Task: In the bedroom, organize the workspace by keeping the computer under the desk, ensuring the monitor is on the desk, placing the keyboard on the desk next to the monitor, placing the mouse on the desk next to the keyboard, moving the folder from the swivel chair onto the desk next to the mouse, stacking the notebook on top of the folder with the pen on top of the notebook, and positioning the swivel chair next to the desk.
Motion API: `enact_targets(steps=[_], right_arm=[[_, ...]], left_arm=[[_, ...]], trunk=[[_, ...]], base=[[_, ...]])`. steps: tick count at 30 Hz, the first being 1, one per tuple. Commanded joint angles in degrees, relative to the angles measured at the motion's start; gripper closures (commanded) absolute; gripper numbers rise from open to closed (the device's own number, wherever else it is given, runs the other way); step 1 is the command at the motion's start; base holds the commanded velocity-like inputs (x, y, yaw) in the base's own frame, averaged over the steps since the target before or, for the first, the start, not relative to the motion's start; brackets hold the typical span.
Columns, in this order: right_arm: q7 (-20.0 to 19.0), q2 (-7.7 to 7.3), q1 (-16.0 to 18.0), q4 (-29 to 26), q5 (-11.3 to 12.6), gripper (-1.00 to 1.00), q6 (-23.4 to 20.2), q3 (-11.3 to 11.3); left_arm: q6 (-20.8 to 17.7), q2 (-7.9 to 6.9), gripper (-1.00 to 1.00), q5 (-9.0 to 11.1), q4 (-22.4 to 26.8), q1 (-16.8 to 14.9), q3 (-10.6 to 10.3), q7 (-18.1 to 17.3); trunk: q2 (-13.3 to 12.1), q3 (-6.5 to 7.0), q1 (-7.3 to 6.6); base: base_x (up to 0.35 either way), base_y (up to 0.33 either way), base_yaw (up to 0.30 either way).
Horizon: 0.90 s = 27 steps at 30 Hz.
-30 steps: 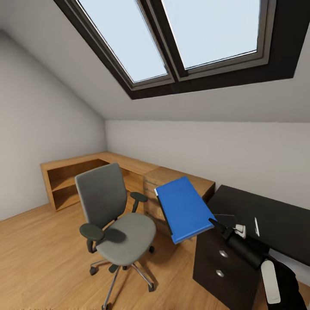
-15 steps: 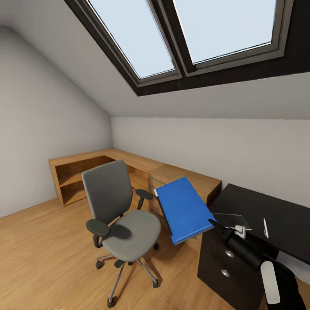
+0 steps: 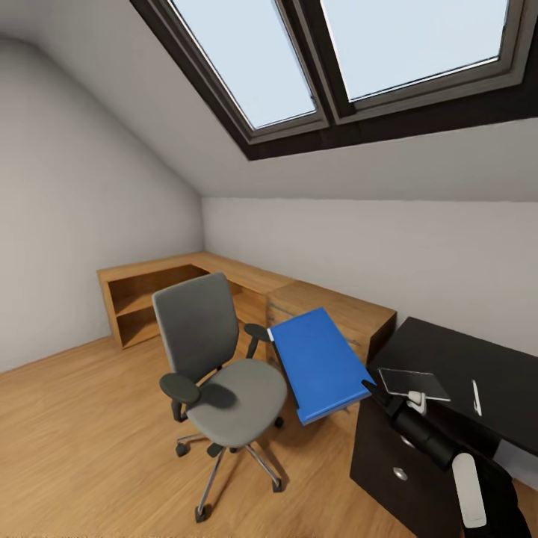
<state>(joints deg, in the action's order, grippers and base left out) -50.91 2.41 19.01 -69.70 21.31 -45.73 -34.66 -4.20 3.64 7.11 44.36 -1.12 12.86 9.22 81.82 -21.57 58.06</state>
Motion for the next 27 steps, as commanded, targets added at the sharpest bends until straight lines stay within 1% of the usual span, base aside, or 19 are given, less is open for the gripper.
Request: enact_targets(steps=[1, 5, 22, 27], right_arm=[[-0.2, 0.05, 0.06, -0.01, 0.03, 1.0, -0.3, -0.15], [-0.23, 0.05, 0.06, 0.0, 0.04, 1.0, -0.37, -0.15], [-0.31, 0.05, 0.06, 0.0, 0.04, 1.0, -0.59, -0.15], [-0.33, 0.05, 0.06, 0.0, 0.04, 1.0, -0.59, -0.15]], left_arm=[[-0.29, 0.04, -1.0, 0.54, 0.11, -0.02, 0.06, 0.1], [-0.29, -0.01, -1.0, 0.54, 0.11, -0.02, 0.06, 0.1], [-0.29, 0.0, -1.0, 0.63, 0.11, -0.02, 0.06, 0.1], [-0.26, -0.04, -1.0, 0.71, 0.11, -0.02, 0.09, 0.1]], trunk=[[0.04, -0.16, 0.0], [0.04, -0.5, 0.0], [-6.77, 1.06, -3.73], [-8.78, 1.51, -4.83]], base=[[0.0, 0.0, 0.05], [0.0, 0.0, 0.026], [0.0, 0.0, 0.001], [0.145, 0.0, 0.0]])
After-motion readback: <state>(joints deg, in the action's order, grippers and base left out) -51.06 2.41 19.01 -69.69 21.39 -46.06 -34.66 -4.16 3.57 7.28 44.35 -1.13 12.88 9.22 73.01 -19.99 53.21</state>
